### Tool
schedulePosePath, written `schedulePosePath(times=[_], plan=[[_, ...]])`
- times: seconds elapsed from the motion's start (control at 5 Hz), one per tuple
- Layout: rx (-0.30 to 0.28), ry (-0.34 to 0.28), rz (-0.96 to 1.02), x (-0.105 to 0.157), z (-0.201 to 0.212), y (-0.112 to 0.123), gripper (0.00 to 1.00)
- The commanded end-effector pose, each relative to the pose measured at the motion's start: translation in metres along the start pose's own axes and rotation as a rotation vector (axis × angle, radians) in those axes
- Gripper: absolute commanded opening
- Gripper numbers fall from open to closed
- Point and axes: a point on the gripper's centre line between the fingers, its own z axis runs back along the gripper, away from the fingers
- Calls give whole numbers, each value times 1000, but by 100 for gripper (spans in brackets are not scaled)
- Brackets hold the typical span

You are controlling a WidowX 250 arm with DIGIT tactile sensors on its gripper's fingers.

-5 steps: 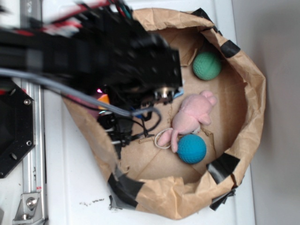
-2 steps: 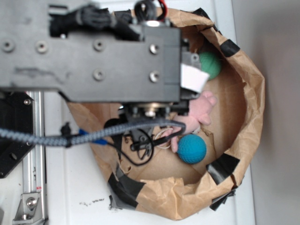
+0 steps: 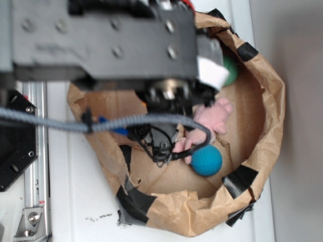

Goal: Grab the yellow duck.

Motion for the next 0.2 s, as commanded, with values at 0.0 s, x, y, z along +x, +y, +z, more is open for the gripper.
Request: schedulePosePath(times=[0.0], plan=[[63, -34, 59, 7, 1, 5, 0]])
